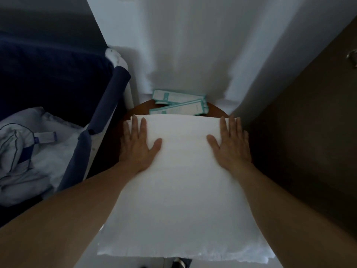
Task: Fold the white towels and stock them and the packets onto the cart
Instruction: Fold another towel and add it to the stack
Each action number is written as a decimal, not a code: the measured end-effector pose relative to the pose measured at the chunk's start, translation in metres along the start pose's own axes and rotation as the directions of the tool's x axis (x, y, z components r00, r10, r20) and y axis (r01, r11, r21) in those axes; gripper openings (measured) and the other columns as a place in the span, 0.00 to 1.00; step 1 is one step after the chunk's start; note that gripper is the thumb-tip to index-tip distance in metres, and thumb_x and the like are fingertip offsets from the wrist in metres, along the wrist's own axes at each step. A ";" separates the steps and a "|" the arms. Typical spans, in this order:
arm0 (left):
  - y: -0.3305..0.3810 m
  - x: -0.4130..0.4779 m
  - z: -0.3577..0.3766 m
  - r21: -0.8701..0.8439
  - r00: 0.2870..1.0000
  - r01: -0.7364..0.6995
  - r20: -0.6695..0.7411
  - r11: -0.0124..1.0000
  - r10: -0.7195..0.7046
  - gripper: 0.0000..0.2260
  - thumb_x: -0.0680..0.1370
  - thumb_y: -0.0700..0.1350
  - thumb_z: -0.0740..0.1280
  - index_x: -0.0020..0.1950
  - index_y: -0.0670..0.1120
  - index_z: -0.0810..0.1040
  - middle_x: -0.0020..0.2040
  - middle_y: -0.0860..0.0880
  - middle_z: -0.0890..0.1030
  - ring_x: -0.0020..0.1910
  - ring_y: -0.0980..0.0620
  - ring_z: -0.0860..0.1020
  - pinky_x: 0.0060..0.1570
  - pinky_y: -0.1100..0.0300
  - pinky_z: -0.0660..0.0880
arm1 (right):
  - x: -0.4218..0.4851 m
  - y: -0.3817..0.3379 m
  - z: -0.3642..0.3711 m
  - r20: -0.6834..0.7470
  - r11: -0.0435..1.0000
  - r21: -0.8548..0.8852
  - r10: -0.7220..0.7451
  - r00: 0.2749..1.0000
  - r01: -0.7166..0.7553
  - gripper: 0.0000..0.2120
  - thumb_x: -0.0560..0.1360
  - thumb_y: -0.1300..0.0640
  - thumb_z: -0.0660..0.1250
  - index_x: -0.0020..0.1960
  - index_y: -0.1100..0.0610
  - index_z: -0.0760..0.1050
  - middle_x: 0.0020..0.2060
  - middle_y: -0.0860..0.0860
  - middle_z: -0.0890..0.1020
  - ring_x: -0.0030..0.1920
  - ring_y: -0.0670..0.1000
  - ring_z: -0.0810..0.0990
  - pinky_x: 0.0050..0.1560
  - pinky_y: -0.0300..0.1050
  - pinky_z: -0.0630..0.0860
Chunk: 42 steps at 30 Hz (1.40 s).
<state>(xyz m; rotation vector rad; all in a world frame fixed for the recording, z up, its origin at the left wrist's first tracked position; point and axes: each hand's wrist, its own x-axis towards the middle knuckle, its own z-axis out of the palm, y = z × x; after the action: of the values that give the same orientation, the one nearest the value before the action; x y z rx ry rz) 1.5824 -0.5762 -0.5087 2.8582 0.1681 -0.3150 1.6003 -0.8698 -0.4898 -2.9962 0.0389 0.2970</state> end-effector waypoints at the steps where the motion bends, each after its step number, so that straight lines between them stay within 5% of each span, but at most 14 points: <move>1: 0.000 0.001 -0.001 -0.015 1.000 -0.002 0.018 1.000 0.003 0.39 0.78 0.69 0.49 0.80 0.51 0.36 0.80 0.49 0.33 0.78 0.43 0.34 0.76 0.40 0.44 | 0.003 -0.001 0.002 0.008 1.000 0.013 -0.006 1.000 0.006 0.37 0.80 0.33 0.44 0.82 0.51 0.41 0.81 0.54 0.43 0.80 0.54 0.39 0.79 0.57 0.44; 9: 0.020 -0.053 -0.023 0.095 0.992 -0.127 0.014 0.987 0.126 0.41 0.75 0.71 0.39 0.80 0.47 0.37 0.80 0.43 0.35 0.78 0.42 0.33 0.75 0.43 0.37 | -0.060 -0.019 -0.030 0.078 0.994 -0.094 -0.042 0.996 0.050 0.37 0.79 0.31 0.40 0.81 0.48 0.36 0.80 0.53 0.36 0.79 0.56 0.34 0.77 0.62 0.37; 14: 0.007 -0.132 0.000 0.081 0.980 -0.157 0.132 0.984 0.146 0.41 0.72 0.71 0.34 0.79 0.49 0.34 0.79 0.44 0.32 0.77 0.44 0.31 0.76 0.46 0.35 | -0.147 -0.027 -0.011 0.152 0.994 -0.097 -0.044 0.987 0.059 0.38 0.76 0.29 0.33 0.80 0.47 0.33 0.79 0.53 0.33 0.78 0.56 0.31 0.77 0.60 0.34; 23: -0.002 -0.136 0.011 0.063 0.978 -0.174 0.132 0.983 0.164 0.38 0.79 0.69 0.43 0.80 0.49 0.35 0.79 0.44 0.32 0.77 0.44 0.31 0.76 0.45 0.36 | -0.154 -0.018 0.002 0.201 0.995 -0.083 -0.044 0.979 0.062 0.37 0.78 0.30 0.38 0.80 0.47 0.34 0.79 0.52 0.34 0.78 0.53 0.31 0.77 0.57 0.33; 28: -0.006 -0.202 0.002 0.079 0.957 -0.279 0.105 0.957 0.270 0.43 0.71 0.74 0.31 0.79 0.50 0.34 0.79 0.44 0.31 0.77 0.43 0.30 0.75 0.45 0.34 | -0.223 -0.024 -0.013 0.115 0.981 -0.187 -0.036 0.993 0.057 0.44 0.67 0.26 0.20 0.78 0.46 0.29 0.78 0.51 0.31 0.78 0.56 0.31 0.77 0.59 0.35; 31: -0.015 -0.217 0.013 0.125 0.950 -0.292 0.150 0.948 0.273 0.45 0.68 0.74 0.26 0.79 0.50 0.33 0.78 0.43 0.31 0.77 0.43 0.29 0.76 0.45 0.34 | -0.242 -0.017 0.005 0.098 0.985 -0.175 0.020 0.995 -0.002 0.45 0.68 0.27 0.20 0.80 0.47 0.32 0.79 0.53 0.34 0.79 0.56 0.33 0.78 0.59 0.37; 38: -0.025 -0.213 0.056 0.098 0.944 -0.323 -0.034 0.941 0.327 0.39 0.77 0.69 0.46 0.81 0.46 0.48 0.81 0.40 0.45 0.79 0.39 0.41 0.75 0.39 0.45 | -0.238 -0.011 0.053 -0.054 0.992 -0.114 0.044 0.998 -0.050 0.38 0.76 0.30 0.30 0.81 0.47 0.36 0.79 0.51 0.35 0.79 0.55 0.34 0.78 0.58 0.38; 42: -0.025 -0.211 0.067 0.123 0.944 -0.322 -0.027 0.939 0.327 0.39 0.77 0.68 0.47 0.81 0.46 0.47 0.81 0.39 0.45 0.79 0.37 0.41 0.75 0.37 0.45 | -0.236 -0.007 0.064 -0.042 0.993 -0.111 0.046 0.998 -0.050 0.37 0.77 0.31 0.33 0.81 0.48 0.40 0.81 0.53 0.40 0.80 0.55 0.37 0.78 0.59 0.40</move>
<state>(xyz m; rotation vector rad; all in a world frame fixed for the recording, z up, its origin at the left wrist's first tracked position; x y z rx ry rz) 1.3605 -0.5882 -0.5301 2.9435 -0.3233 -0.1943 1.3564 -0.8512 -0.5050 -3.1161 0.1018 0.2528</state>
